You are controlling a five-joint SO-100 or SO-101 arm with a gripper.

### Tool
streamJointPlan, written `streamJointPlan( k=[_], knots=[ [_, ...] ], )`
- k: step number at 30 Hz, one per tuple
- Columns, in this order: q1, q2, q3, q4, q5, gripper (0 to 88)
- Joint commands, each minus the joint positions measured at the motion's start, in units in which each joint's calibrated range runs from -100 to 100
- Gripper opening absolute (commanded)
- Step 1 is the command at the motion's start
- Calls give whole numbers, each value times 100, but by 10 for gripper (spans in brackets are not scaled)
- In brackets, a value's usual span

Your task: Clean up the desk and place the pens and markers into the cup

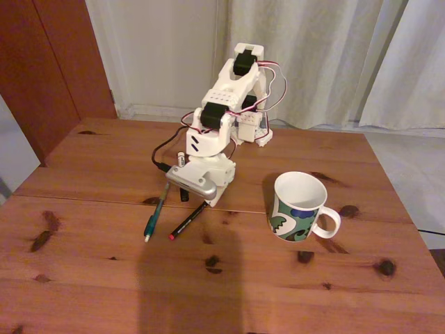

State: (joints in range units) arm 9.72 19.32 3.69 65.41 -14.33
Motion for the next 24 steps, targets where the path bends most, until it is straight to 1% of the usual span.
streamJointPlan(
  k=[1,3,6,24],
  knots=[
    [62,-75,-360,-94,-28,48],
    [62,-75,-360,-94,-28,92],
    [70,-75,-333,-94,-12,123],
    [142,356,-369,-111,3,127]
  ],
)
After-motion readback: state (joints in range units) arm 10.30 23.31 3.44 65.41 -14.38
